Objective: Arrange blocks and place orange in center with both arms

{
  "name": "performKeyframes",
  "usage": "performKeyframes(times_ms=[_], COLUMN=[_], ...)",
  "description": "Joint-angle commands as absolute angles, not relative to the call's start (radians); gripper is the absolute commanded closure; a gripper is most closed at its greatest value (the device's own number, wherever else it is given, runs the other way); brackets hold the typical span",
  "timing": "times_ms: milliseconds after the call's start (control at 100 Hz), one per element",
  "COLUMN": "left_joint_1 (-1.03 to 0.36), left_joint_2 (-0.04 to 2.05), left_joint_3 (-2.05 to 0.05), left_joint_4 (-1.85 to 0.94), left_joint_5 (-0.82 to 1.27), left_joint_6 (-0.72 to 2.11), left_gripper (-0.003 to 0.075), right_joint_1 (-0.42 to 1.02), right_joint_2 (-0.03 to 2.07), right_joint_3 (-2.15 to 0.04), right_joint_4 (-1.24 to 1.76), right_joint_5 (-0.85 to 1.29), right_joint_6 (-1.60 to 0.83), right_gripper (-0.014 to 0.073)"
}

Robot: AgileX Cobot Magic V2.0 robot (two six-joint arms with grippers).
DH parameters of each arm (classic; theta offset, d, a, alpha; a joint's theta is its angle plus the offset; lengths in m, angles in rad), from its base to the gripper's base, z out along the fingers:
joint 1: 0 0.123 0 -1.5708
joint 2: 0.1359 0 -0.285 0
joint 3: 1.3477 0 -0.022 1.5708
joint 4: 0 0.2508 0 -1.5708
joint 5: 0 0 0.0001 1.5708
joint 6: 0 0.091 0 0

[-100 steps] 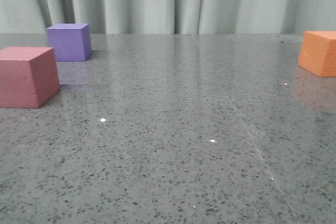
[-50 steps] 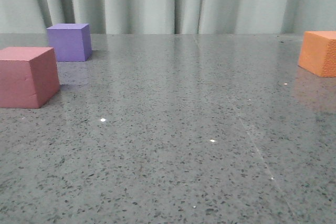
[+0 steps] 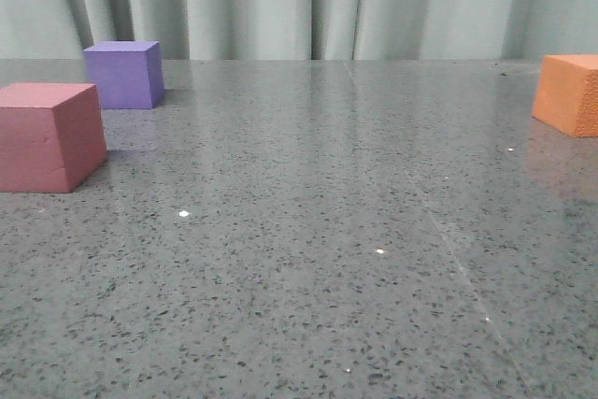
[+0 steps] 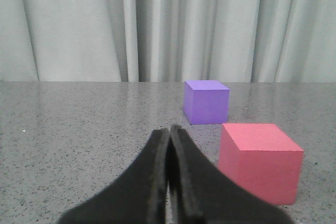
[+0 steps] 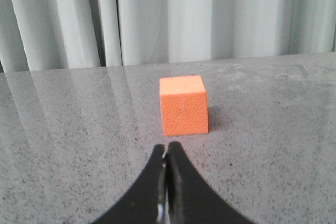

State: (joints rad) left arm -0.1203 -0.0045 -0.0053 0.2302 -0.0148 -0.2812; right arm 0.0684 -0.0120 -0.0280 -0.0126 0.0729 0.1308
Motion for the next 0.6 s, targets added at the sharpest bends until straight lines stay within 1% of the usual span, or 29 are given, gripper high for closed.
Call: performKeyframes(times_ms=[0,130,270,440,590], left_joint_1=[-0.118,-0.118,-0.118,-0.118,-0.118], left_joint_2=[-0.037,-0.037,-0.037,-0.037,-0.037], left_joint_3=[0.05,0.05,0.05,0.05,0.05], left_joint_4=[0.228,0.228,0.228,0.228,0.228], left_joint_5=[-0.092,-0.092,-0.092,-0.092,-0.092], left_joint_6=[-0.283,-0.283,-0.283,-0.283,-0.283], left_gripper=[0.0739,0.0739,0.0739,0.0739,0.0739], right_joint_1=[0.063,0.063,0.063,0.063,0.063], right_joint_2=[0.001,0.1,0.272,0.525,0.695], right_joint_3=[-0.149,-0.3,-0.461,-0.641,-0.736], right_joint_4=[-0.01,-0.01,-0.01,-0.01,-0.01], right_joint_5=[0.118,0.345,0.499,0.595,0.597], right_joint_6=[0.123,0.123,0.123,0.123,0.123], right_gripper=[0.0662,0.0662,0.0662,0.0662,0.0662])
